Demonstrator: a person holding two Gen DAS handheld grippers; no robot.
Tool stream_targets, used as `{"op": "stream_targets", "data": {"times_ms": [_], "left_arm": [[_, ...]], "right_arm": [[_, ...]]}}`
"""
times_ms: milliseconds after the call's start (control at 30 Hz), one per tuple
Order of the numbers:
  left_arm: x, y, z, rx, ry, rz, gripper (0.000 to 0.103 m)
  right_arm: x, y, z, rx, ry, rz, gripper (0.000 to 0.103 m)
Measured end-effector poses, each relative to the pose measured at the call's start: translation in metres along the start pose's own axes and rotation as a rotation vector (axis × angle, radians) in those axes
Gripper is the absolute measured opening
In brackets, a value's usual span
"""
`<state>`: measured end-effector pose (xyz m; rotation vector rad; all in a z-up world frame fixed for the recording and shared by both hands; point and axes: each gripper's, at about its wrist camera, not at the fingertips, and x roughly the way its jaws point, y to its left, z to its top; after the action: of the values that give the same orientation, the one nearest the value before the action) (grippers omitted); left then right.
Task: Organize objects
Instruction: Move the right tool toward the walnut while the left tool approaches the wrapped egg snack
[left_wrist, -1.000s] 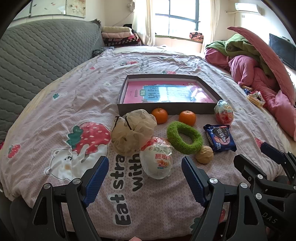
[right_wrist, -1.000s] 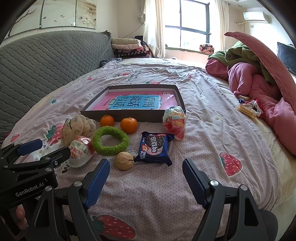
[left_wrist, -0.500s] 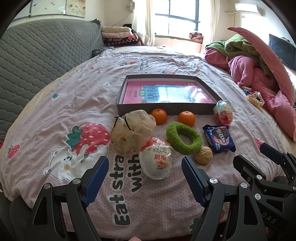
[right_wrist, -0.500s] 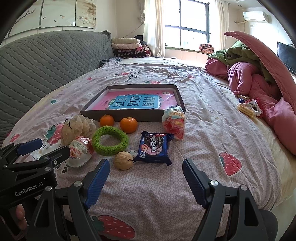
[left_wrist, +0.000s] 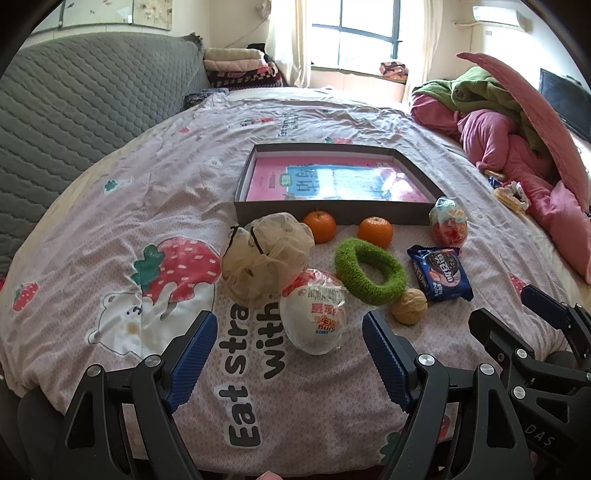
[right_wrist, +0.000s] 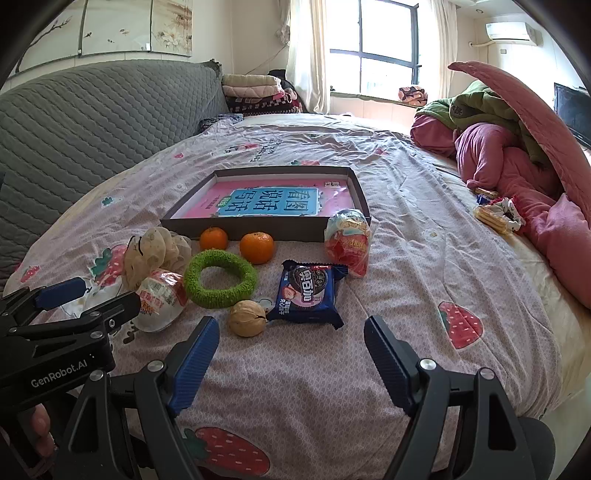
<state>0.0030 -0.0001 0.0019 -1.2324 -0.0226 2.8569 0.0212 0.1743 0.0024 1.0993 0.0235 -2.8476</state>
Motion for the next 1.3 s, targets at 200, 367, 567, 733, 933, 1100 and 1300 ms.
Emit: {"op": "stream_targets", "data": {"times_ms": [200,367,567,733,933,1100,1300], "left_arm": [[0.003,0.001,-0.001,-0.008,0.013,-0.004,0.082],[0.005,0.003,-0.002,-0.013,0.023,-0.008,0.082],[0.005,0.002,-0.002,-0.013,0.026,-0.008,0.082],[0.010,0.005,-0.003,-0.020,0.047,-0.011,0.082],[0.016,0.011,-0.005,-0.037,0.062,-0.018,0.082],[0.021,0.014,-0.005,-0.044,0.067,-0.031,0.082],[0.029,0.012,-0.003,-0.040,0.072,-0.044,0.082]], "right_arm": [[0.003,0.002,-0.001,-0.006,0.013,0.010,0.080],[0.004,0.003,-0.002,-0.009,0.019,0.019,0.080],[0.005,0.004,-0.003,-0.013,0.025,0.025,0.080],[0.010,0.007,-0.006,-0.021,0.050,0.047,0.080],[0.021,0.007,-0.012,-0.001,0.092,0.096,0.080],[0.025,0.004,-0.015,0.017,0.096,0.110,0.080],[0.033,0.003,-0.016,0.032,0.100,0.118,0.080]]}}
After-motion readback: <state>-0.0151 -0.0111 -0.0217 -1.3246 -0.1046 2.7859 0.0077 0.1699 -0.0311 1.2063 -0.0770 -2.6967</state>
